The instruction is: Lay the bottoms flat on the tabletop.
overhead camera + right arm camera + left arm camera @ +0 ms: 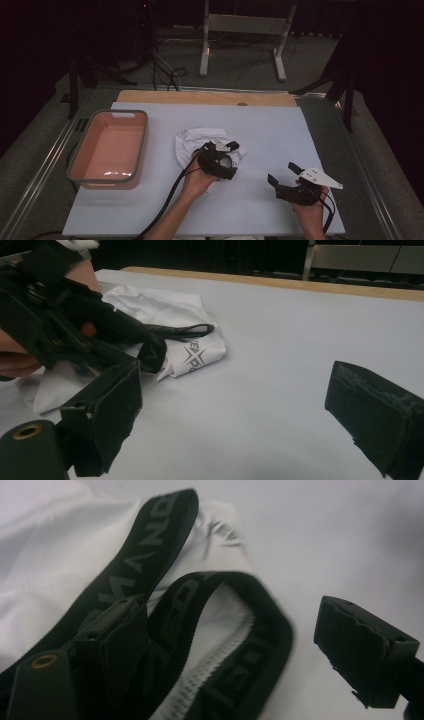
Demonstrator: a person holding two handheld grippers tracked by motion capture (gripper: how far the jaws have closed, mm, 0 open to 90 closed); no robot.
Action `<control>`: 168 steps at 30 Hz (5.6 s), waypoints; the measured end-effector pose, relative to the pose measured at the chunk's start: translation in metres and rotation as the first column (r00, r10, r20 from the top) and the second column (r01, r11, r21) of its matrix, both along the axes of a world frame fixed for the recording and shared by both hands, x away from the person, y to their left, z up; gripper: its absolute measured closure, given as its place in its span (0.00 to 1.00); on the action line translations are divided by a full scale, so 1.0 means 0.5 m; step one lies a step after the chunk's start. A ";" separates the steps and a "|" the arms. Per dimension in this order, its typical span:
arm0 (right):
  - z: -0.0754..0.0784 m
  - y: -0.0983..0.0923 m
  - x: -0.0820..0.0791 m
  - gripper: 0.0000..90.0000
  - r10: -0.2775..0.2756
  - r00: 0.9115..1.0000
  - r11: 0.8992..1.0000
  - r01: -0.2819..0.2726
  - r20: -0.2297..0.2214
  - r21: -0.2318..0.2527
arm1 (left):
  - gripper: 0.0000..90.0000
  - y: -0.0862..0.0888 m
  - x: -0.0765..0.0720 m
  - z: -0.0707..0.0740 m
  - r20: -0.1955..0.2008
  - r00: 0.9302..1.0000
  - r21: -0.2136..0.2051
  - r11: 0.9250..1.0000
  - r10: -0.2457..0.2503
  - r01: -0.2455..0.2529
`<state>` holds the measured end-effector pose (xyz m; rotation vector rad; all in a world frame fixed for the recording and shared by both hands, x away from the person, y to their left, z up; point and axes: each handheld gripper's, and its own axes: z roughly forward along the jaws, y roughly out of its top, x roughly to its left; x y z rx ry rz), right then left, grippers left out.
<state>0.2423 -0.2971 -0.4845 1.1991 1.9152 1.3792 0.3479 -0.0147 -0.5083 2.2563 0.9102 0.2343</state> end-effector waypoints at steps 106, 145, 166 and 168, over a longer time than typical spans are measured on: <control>-0.001 0.004 0.000 0.09 0.002 1.000 1.000 -0.002 -0.007 -0.006 | 0.46 0.186 -0.099 -0.002 0.087 0.996 0.061 0.998 0.017 -0.022; 0.012 0.120 0.132 0.09 0.074 0.995 0.997 -0.076 -0.068 -0.030 | 0.93 0.262 -0.014 0.122 0.094 0.941 -0.218 0.929 0.324 -0.298; -0.054 0.198 0.204 0.23 0.135 0.954 0.980 -0.168 -0.269 -0.105 | 0.92 0.261 -0.016 0.128 0.096 0.946 -0.223 0.933 0.310 -0.283; -0.058 0.203 0.207 0.27 0.131 0.952 0.980 -0.166 -0.277 -0.108 | 0.92 0.260 -0.017 0.129 0.095 0.947 -0.223 0.933 0.307 -0.281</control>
